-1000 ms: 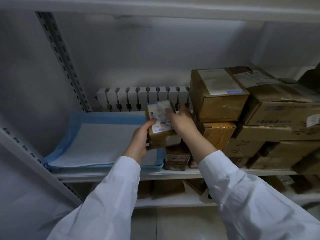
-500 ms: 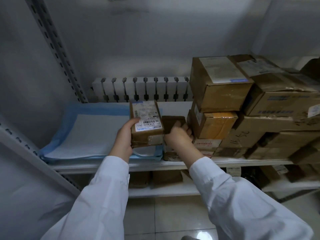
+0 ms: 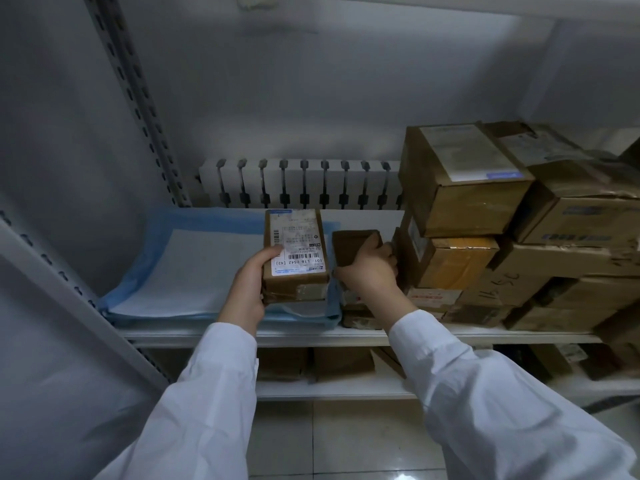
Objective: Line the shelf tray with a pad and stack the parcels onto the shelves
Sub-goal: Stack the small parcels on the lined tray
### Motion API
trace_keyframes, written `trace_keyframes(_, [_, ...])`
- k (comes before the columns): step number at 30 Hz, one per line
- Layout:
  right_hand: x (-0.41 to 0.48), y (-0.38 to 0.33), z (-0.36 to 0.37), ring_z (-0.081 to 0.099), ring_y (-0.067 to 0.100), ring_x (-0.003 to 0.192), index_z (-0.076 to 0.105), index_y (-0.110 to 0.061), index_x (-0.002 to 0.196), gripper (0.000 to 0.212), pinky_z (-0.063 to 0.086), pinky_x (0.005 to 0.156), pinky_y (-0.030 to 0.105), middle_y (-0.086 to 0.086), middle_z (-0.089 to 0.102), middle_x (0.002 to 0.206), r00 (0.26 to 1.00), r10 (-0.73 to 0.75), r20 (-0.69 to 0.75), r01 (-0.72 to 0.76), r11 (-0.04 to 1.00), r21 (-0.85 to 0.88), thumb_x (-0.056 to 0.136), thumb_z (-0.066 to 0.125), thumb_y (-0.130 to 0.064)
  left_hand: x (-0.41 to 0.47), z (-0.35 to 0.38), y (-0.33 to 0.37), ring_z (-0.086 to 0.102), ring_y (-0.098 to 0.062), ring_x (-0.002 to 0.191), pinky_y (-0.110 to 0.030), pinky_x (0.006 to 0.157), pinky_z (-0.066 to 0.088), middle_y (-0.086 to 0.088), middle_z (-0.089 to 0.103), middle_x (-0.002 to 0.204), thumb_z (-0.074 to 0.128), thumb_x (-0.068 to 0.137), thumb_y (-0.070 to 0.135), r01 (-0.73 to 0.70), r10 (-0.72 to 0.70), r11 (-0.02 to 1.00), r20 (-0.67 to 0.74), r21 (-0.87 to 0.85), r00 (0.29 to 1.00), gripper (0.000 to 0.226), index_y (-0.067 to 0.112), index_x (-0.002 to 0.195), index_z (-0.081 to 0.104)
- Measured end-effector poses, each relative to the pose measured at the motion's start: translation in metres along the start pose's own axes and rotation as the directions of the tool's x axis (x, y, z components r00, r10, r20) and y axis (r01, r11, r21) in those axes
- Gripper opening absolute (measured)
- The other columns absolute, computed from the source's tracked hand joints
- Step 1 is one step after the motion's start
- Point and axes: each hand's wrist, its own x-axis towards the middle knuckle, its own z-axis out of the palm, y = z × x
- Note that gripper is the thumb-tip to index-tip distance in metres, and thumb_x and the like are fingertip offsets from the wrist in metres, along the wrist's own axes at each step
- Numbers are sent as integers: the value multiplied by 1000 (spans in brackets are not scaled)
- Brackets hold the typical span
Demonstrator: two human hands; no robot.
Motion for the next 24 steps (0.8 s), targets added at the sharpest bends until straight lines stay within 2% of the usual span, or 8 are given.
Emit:
trace_keyframes(3, [-3, -8, -2, 29, 39, 132, 5, -10, 147, 105, 34, 105, 44, 20, 21, 146, 994, -82, -66, 82, 997, -8, 74, 72, -43, 0, -8, 4, 68, -25, 91, -35, 80, 53, -7, 73, 97, 60, 88, 30, -8, 8, 1000, -15, 5, 1000, 17, 19, 100, 65])
trace_keyframes(10, [-8, -36, 3, 36, 36, 125, 15, -14, 145, 97, 36, 102, 46, 16, 32, 138, 982, -148, -115, 145, 989, -32, 72, 69, -49, 9, -38, 18, 69, -23, 85, -31, 68, 53, -7, 73, 93, 65, 86, 27, -44, 42, 999, -89, -21, 995, 12, 17, 94, 66])
trace_keyframes(12, [-8, -45, 7, 36, 36, 124, 15, -16, 144, 95, 36, 101, 48, 15, 31, 138, 982, -147, -120, 145, 989, -23, 72, 68, -50, 18, -52, 25, 69, -24, 86, -34, 74, 54, -8, 73, 95, 69, 82, 27, -42, 39, 999, -132, -22, 991, 17, 16, 95, 67])
trace_keyframes(16, [-3, -63, 22, 39, 37, 122, 17, -23, 142, 89, 44, 97, 53, 12, 29, 136, 983, -170, -62, 177, 974, 139, 73, 67, -50, 42, -83, 37, 69, -29, 94, -43, 91, 52, -10, 73, 100, 75, 75, 33, -34, 33, 999, -219, -1, 975, 38, 13, 107, 66])
trace_keyframes(18, [-1, -73, 33, 45, 37, 117, 20, -26, 140, 85, 52, 88, 44, 11, 30, 133, 984, -179, -25, 180, 963, 202, 73, 66, -49, 54, -98, 41, 68, -29, 94, -43, 91, 52, -10, 73, 100, 76, 72, 35, -30, 30, 1000, -256, 4, 966, 45, 13, 110, 65])
trace_keyframes(20, [1, -85, 46, 50, 35, 113, 22, -26, 140, 83, 52, 76, 34, 11, 31, 131, 985, -173, 4, 168, 959, 230, 74, 66, -51, 63, -110, 44, 69, -29, 94, -42, 88, 54, -10, 73, 100, 76, 71, 36, -21, 22, 1000, -281, 6, 959, 46, 13, 110, 66])
trace_keyframes(21, [1, -90, 52, 50, 34, 112, 22, -25, 141, 83, 51, 76, 34, 11, 32, 131, 985, -171, 12, 164, 958, 234, 75, 65, -52, 68, -117, 44, 69, -29, 93, -41, 86, 55, -10, 73, 100, 77, 69, 36, -13, 14, 1000, -292, 7, 956, 47, 13, 108, 67])
trace_keyframes(24, [7, -108, 72, 50, 34, 115, 23, -23, 142, 90, 51, 91, 42, 11, 32, 133, 987, -155, 44, 139, 956, 257, 72, 66, -57, 84, -138, 48, 70, -28, 91, -42, 86, 55, -10, 74, 98, 80, 54, 41, 9, -9, 1000, -305, -1, 952, 58, 13, 104, 70])
